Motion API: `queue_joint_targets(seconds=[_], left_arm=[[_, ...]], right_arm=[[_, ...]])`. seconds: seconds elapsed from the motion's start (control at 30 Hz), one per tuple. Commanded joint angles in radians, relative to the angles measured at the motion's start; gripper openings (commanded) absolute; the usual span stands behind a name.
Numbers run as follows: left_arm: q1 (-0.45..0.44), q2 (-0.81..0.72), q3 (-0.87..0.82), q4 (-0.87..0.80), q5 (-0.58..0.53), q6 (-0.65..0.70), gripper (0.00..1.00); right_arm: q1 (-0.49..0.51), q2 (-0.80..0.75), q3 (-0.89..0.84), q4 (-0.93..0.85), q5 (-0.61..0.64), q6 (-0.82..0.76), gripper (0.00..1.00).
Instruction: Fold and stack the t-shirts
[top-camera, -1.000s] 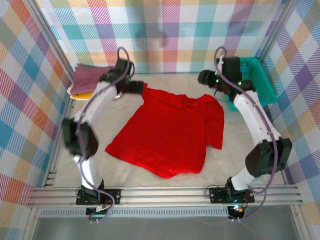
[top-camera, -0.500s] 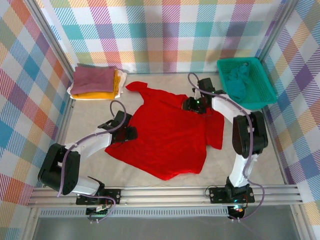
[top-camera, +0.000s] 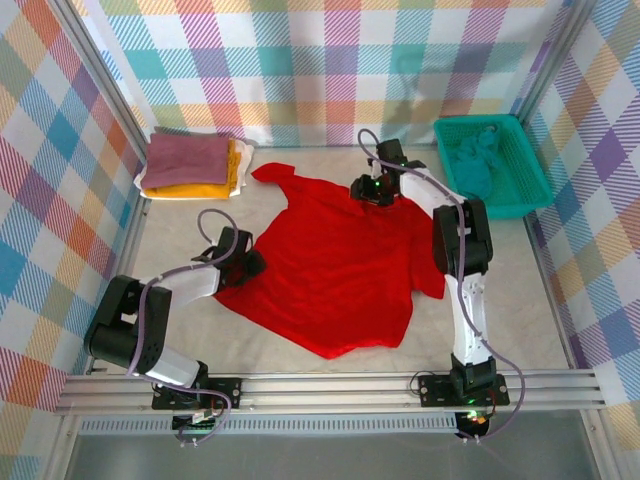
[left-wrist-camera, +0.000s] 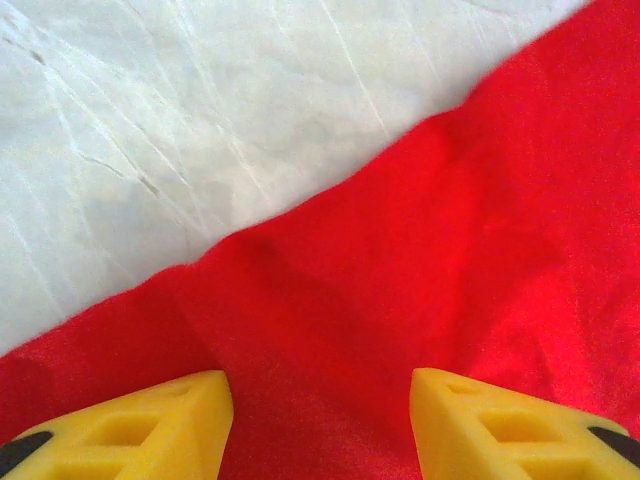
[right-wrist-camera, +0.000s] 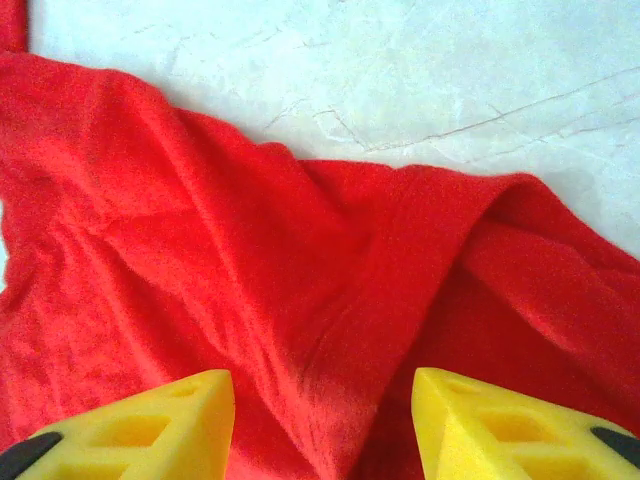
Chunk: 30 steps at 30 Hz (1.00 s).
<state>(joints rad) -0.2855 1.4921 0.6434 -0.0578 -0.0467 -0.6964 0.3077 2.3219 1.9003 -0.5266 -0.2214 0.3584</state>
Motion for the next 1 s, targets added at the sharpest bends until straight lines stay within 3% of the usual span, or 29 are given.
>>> queue_joint_targets(seconds=[0.0,0.33,0.47,0.57,0.7,0.73,0.8,0.87,0.97], left_arm=[[0.062,0.015,-0.037,-0.028,-0.003,-0.025,0.52],[0.15,0.03,0.047,-0.091,-0.04,0.047,0.5],[0.158,0.03,0.07,-0.123,-0.068,0.08,0.5],[0.16,0.023,0.08,-0.127,-0.087,0.106,0.5],[0.16,0.035,0.125,-0.158,-0.142,0.163,0.5],[0.16,0.042,0.138,-0.154,-0.149,0.177,0.5],[0.16,0.065,0.173,-0.159,-0.155,0.189,0.51],[0.161,0.091,0.225,-0.183,-0.162,0.194,0.52],[0.16,0.089,0.27,-0.202,-0.135,0.192,0.53]], right_arm=[[0.021,0.035,0.06,-0.052,-0.02,0.012,0.49],[0.008,0.074,0.156,0.026,-0.099,0.128,0.01],[-0.049,0.081,0.223,0.087,-0.137,0.229,0.0],[-0.088,0.112,0.321,0.075,-0.099,0.263,0.0],[-0.131,0.25,0.6,0.048,-0.102,0.315,0.0],[-0.14,0.307,0.709,0.038,-0.096,0.329,0.09],[-0.159,0.409,0.887,0.038,-0.063,0.366,0.43],[-0.186,0.444,0.952,0.079,-0.03,0.415,0.79],[-0.208,0.381,0.91,0.103,-0.065,0.392,0.81]])
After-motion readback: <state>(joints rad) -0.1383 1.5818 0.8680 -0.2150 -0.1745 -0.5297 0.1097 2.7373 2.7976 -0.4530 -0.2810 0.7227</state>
